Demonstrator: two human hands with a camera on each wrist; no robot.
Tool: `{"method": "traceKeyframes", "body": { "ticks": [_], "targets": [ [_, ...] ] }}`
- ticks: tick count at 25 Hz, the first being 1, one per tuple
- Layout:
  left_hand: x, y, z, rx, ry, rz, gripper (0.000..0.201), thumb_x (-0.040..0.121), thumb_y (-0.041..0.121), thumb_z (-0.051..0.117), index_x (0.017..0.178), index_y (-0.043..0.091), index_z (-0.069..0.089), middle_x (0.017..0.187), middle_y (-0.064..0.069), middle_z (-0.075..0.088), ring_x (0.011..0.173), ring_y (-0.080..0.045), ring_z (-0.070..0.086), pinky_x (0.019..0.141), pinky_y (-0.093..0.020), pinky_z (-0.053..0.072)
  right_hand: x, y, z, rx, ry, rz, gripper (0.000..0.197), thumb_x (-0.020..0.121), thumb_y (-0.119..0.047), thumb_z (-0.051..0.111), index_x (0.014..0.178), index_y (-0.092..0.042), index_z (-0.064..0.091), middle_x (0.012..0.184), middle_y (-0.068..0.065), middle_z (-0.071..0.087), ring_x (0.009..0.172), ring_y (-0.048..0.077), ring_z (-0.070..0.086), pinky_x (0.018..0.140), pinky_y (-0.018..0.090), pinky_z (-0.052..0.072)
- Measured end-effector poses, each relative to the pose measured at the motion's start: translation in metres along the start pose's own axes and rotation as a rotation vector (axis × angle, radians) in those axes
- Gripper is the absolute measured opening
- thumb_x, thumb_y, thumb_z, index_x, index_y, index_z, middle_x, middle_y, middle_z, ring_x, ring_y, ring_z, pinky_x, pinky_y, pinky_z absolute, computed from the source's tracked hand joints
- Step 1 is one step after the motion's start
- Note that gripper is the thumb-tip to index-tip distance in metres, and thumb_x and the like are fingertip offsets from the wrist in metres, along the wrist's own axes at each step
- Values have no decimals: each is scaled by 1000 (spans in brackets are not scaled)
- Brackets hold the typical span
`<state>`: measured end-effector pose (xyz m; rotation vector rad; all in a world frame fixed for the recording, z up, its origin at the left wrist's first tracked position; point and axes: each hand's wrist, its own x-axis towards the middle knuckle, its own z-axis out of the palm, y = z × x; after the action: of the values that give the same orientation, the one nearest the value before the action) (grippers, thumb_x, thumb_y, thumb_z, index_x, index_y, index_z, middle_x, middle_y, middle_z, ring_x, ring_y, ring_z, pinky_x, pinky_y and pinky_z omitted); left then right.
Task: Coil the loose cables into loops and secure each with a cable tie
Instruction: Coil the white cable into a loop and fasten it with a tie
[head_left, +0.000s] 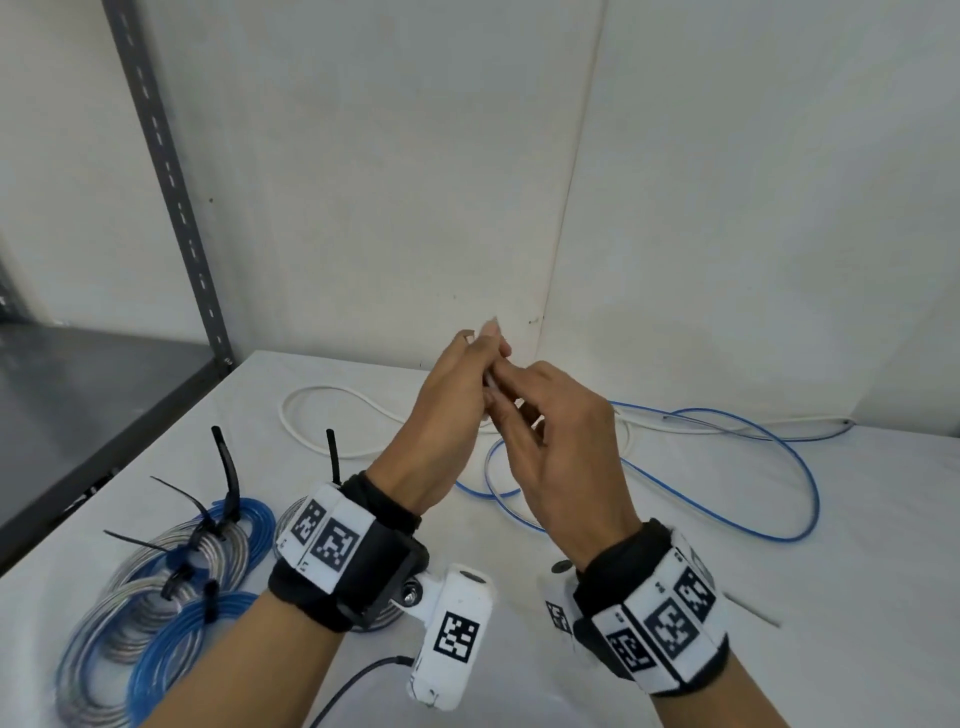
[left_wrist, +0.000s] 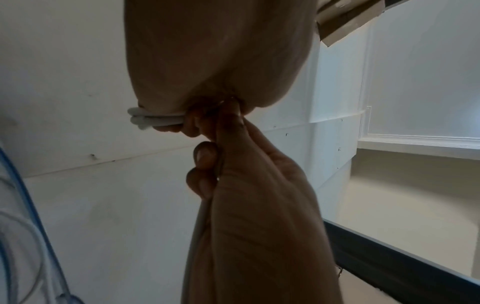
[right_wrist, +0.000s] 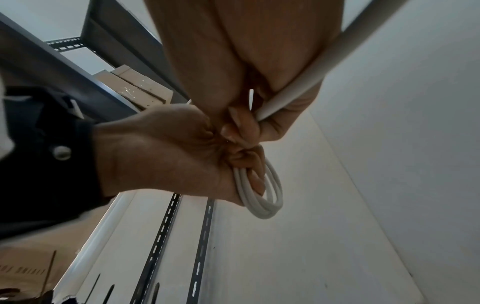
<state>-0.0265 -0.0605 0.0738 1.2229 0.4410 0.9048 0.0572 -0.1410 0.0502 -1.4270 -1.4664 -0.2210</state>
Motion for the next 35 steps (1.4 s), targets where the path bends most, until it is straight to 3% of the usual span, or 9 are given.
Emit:
{"method": "traceKeyframes", "body": {
  "ticks": [5,9,10,12,15,22,26,31,35],
  "targets": [
    [1,7,-1,-382,-26,-166,29,106,35,44,81,20,43,73,5,41,60,-9,39,54,-20,50,-1,-4,2,87,-26,-61,27,99,-9,64,125,-10,71,95,-2,66,80,-3,54,73,6,38],
    [2,10,-3,-590,-39,-129,35,108,38,38,79,19,44,74,5,44,72,-12,49,83,-30,43,1,-3,0,146,19,58,6,90,-19,77,90,-13,74,78,-5,64,69,5,56,63,8,37],
    [3,11,-4,-629,-27,-108,36,108,37,36,78,19,44,71,5,44,70,-13,52,86,-32,41,2,-2,-1,184,36,128,14,87,-23,80,83,-15,69,73,-6,63,65,5,55,60,10,38],
    [7,15,-10,-676,-5,-46,37,109,33,34,76,18,44,61,7,37,55,-11,44,75,-29,44,6,4,-9,225,24,255,28,81,-35,84,79,-18,62,63,-3,60,55,6,49,55,18,38],
    [11,25,-26,-715,19,-29,39,109,30,32,73,19,43,54,10,28,44,-8,26,52,-23,38,14,19,-33,53,-91,275,22,83,-43,79,78,-25,68,58,-12,58,53,6,47,54,19,35],
    [8,30,-24,-515,41,-135,45,103,34,41,60,24,32,47,9,14,35,-9,14,37,-22,23,16,35,-41,99,1,407,20,80,-37,84,74,-21,73,62,-14,67,54,2,53,54,12,40],
    [4,25,-22,-300,-1,-191,53,102,35,43,52,26,29,54,7,6,46,-14,4,39,-23,17,18,36,-47,497,-47,617,8,94,-16,70,96,-9,73,72,-2,71,64,9,59,60,18,48],
    [1,25,-18,-148,-8,-144,53,103,35,45,55,26,25,46,10,13,48,-15,2,45,-27,11,20,35,-67,1097,-235,863,31,103,-17,47,112,0,71,93,16,70,78,18,67,76,25,60],
    [2,29,-23,-183,15,-142,51,103,34,45,57,26,24,45,10,14,48,-14,2,43,-25,12,20,42,-71,1404,-315,912,50,79,-3,42,119,7,70,112,26,69,102,31,71,92,36,59]
  ]
}}
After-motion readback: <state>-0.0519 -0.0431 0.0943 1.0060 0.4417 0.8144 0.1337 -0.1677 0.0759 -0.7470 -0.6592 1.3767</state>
